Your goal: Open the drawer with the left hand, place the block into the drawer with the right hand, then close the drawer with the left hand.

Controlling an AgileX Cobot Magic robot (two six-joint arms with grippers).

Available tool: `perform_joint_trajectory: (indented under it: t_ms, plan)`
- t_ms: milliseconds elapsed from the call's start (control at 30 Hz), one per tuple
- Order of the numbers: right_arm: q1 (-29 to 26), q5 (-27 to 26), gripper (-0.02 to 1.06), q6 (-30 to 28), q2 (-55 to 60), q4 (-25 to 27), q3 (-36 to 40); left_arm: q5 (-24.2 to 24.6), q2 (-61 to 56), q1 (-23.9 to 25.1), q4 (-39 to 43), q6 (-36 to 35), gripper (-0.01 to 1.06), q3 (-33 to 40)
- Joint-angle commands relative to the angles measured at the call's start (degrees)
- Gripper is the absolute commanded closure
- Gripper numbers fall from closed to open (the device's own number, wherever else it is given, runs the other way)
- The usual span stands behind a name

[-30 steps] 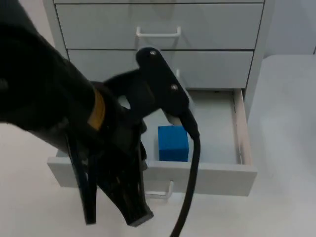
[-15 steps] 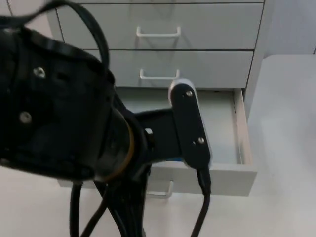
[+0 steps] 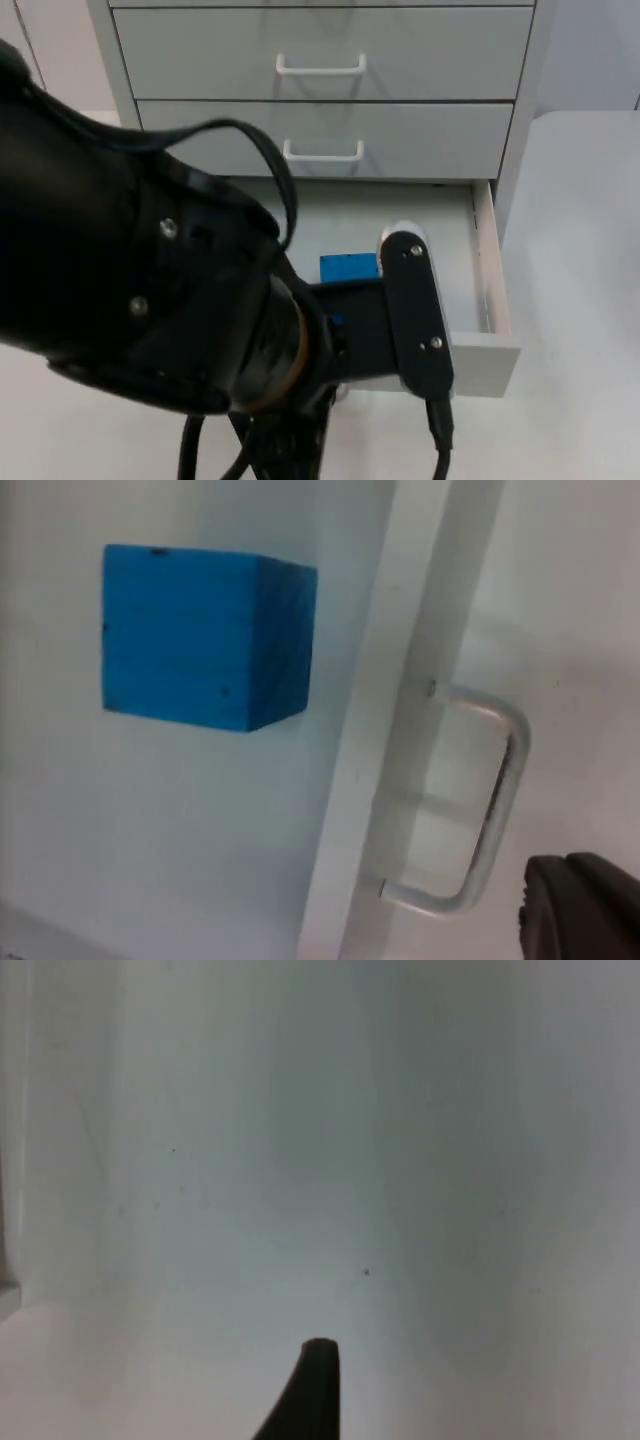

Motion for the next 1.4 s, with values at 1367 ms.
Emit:
perform_joint_trajectory:
  t_ms: [1367]
  plan:
    - [-0.3, -2.4, 0.23, -0.2, -0.5, 0.3, 0.2, 5.6, 11.5, 9.5, 42.9, -42.1, 1.05, -7.5]
